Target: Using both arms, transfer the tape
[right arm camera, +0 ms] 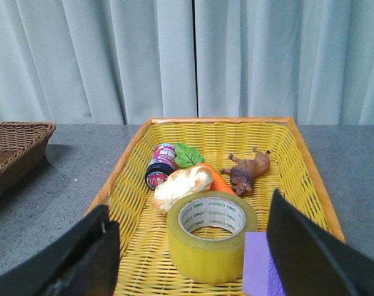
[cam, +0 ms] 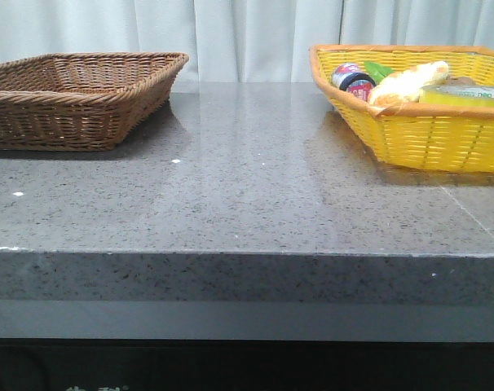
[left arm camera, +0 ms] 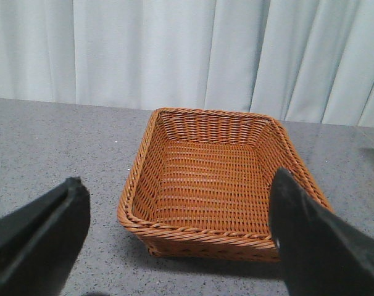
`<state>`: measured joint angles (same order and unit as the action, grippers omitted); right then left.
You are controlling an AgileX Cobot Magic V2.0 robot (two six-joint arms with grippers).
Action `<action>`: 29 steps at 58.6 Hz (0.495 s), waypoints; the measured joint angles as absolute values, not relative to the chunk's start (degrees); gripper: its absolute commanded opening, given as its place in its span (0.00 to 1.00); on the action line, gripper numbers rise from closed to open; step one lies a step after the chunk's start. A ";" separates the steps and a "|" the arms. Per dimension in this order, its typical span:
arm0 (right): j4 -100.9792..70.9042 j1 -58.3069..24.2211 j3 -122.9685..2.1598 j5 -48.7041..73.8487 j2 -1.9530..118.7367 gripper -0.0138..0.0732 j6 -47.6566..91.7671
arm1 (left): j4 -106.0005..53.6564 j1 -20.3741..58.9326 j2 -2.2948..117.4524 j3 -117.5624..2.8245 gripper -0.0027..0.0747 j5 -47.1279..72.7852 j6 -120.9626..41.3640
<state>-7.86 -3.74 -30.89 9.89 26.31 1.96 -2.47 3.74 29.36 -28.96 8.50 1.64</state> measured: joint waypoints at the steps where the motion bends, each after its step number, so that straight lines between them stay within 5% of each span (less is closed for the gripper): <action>1: -7.86 -3.74 -30.89 9.89 26.31 0.77 1.96 | -2.47 3.74 29.36 -28.96 0.79 8.50 1.64; 14: -7.86 -3.74 -32.49 12.05 29.06 0.77 1.96 | -2.47 3.74 29.36 -28.96 0.79 8.50 1.64; 29: -7.68 -3.74 -46.11 24.69 45.62 0.77 1.88 | -2.47 3.74 29.36 -28.96 0.79 8.50 1.64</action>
<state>-7.68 -3.74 -46.11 24.69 45.62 1.88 -2.47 3.74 29.36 -28.96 8.50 1.64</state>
